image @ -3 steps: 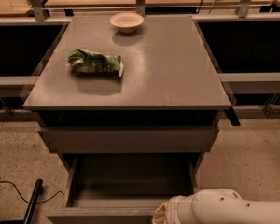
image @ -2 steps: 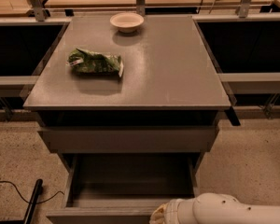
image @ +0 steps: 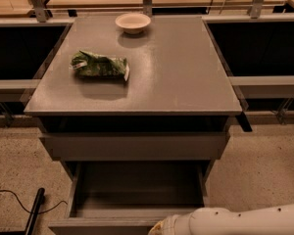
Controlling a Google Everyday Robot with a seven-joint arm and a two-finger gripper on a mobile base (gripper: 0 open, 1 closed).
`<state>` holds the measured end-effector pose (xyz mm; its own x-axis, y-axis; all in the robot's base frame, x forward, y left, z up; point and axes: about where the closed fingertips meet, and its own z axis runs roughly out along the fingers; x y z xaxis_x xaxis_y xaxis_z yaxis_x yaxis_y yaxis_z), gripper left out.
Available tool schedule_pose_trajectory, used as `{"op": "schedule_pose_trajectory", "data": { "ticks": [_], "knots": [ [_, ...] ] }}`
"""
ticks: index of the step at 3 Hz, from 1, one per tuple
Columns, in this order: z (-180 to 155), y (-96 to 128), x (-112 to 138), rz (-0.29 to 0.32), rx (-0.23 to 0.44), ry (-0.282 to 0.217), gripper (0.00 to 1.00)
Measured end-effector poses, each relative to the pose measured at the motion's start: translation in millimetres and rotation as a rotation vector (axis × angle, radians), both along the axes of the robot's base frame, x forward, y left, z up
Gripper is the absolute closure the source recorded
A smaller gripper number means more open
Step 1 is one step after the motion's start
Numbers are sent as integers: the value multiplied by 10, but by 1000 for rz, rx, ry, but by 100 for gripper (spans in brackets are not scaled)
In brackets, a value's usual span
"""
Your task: Close middle drawer
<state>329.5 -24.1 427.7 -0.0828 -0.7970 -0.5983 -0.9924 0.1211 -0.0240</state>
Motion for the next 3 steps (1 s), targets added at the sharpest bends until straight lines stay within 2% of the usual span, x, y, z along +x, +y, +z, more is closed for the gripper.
{"op": "schedule_pose_trajectory", "data": {
  "ticks": [1,2,3],
  "knots": [
    [-64,69,-10,3,1,0,100],
    [-88,122,418,10,10,-39,100],
    [-88,122,418,10,10,-39,100]
  ]
}}
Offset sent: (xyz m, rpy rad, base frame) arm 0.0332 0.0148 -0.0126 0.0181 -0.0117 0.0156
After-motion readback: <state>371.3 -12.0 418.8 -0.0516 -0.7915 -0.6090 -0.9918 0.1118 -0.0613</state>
